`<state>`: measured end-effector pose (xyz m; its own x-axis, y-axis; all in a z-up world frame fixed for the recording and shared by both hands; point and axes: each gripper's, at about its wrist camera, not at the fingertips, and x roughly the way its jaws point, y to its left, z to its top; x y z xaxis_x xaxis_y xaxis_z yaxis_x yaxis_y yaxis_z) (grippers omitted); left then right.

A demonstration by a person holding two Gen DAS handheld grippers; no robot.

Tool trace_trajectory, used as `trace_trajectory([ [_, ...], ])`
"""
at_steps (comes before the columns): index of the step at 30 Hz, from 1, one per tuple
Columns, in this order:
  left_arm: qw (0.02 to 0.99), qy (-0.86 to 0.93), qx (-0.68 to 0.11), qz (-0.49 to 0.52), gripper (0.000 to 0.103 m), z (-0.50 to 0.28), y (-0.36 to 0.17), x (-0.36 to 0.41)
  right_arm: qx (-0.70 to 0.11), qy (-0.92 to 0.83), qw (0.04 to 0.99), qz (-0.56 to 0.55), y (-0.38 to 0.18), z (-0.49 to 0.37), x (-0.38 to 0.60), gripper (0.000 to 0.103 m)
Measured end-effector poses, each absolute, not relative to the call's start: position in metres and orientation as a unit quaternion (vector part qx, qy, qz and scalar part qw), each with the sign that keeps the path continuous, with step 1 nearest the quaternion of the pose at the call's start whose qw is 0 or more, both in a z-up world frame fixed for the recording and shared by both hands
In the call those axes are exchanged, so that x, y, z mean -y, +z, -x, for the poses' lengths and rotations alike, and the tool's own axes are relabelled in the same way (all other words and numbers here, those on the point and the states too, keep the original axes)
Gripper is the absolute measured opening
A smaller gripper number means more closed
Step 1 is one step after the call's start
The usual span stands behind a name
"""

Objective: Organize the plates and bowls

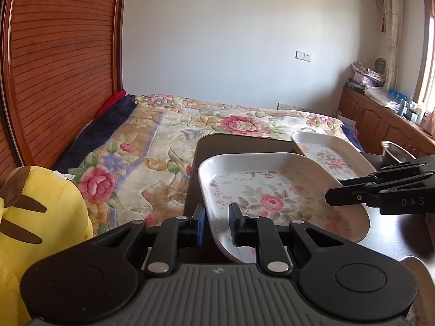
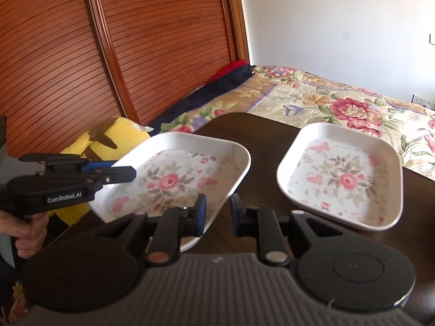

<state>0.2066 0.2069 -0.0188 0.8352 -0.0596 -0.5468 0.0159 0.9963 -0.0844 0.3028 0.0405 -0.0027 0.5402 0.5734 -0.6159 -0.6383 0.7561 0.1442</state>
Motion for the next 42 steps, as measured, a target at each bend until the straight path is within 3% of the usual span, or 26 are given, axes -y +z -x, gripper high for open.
trace_trajectory([
  [19, 0.961, -0.04, -0.271, 0.026, 0.019, -0.151, 0.01, -0.153, -0.306, 0.336, 0.89, 0.04, 0.018, -0.248, 0.015, 0.021],
  [42, 0.959, -0.058, -0.279, 0.017, 0.019, -0.098, 0.006, -0.113, -0.295, 0.327, 0.897, 0.033, 0.011, -0.193, 0.054, 0.021],
])
